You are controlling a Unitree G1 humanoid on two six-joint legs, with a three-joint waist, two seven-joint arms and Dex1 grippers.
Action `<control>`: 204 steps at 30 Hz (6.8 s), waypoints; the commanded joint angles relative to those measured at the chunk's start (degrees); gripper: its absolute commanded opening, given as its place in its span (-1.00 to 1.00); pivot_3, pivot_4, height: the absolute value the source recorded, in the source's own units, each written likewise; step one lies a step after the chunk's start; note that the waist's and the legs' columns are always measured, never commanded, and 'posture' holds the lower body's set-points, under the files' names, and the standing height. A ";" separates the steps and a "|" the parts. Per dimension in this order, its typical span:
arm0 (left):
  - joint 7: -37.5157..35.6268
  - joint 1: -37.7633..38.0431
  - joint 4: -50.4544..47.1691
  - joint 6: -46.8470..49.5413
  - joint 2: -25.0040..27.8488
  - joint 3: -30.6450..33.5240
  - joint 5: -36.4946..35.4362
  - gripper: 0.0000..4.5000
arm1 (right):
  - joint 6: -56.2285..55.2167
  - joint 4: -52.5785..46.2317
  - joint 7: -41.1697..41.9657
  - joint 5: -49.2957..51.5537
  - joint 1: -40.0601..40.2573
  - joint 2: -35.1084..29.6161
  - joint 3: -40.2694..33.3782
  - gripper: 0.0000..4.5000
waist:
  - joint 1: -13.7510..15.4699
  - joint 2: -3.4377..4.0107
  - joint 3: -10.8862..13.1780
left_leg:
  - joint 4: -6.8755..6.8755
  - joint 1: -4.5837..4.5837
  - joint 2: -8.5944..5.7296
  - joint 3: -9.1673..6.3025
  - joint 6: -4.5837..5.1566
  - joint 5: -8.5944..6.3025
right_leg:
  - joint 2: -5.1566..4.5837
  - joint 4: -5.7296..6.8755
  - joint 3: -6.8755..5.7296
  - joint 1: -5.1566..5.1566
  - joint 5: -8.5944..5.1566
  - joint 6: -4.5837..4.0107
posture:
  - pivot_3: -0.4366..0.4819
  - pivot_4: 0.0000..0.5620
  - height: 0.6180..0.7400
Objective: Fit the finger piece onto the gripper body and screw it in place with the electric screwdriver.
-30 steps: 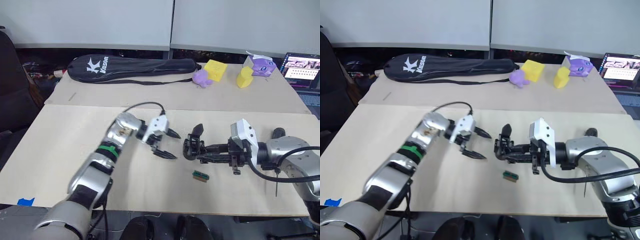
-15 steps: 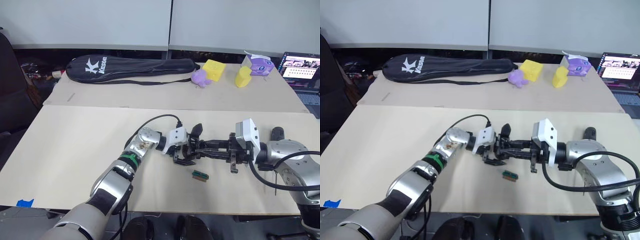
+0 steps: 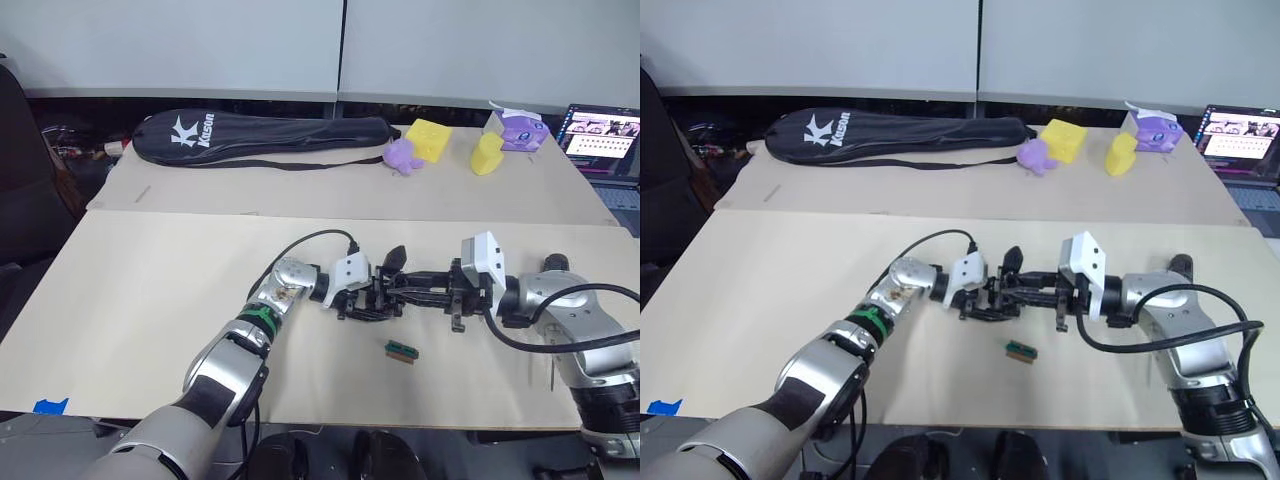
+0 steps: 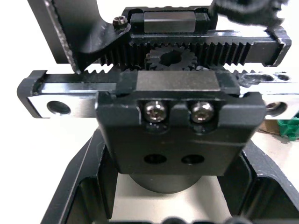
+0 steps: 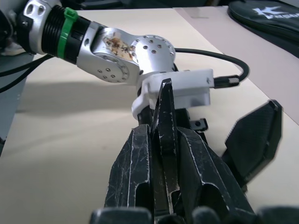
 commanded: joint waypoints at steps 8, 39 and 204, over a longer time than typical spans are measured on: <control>-0.24 -1.35 0.58 -1.93 -0.35 1.24 1.00 0.04 | -4.11 3.11 2.83 -2.03 -1.85 1.64 1.32 -0.85 | -0.06 0.00 0.00 | 0.01 0.00 0.00 0.00 0.00 0.00 | -0.03 0.01 -0.03 0.01 0.00 0.01 | -0.05 -0.47 1.00; -0.58 -1.95 0.67 -2.53 -0.26 2.17 2.36 0.04 | 0.75 7.79 6.58 -3.02 -1.53 -0.16 3.36 -0.85 | -0.01 0.01 -0.01 | 0.05 0.06 -0.01 -0.02 0.00 0.00 | -0.09 0.01 -0.12 0.10 0.01 0.02 | -0.05 -0.47 1.00; -18.12 5.13 -75.42 57.12 32.83 10.60 -40.33 1.00 | 58.97 27.04 -32.45 -5.33 -5.05 -17.32 -21.25 1.00 | -0.89 0.64 -0.09 | -0.30 0.25 -0.08 0.04 -0.18 0.13 | -0.33 -0.16 -0.96 0.23 0.10 0.25 | -0.05 -0.47 1.00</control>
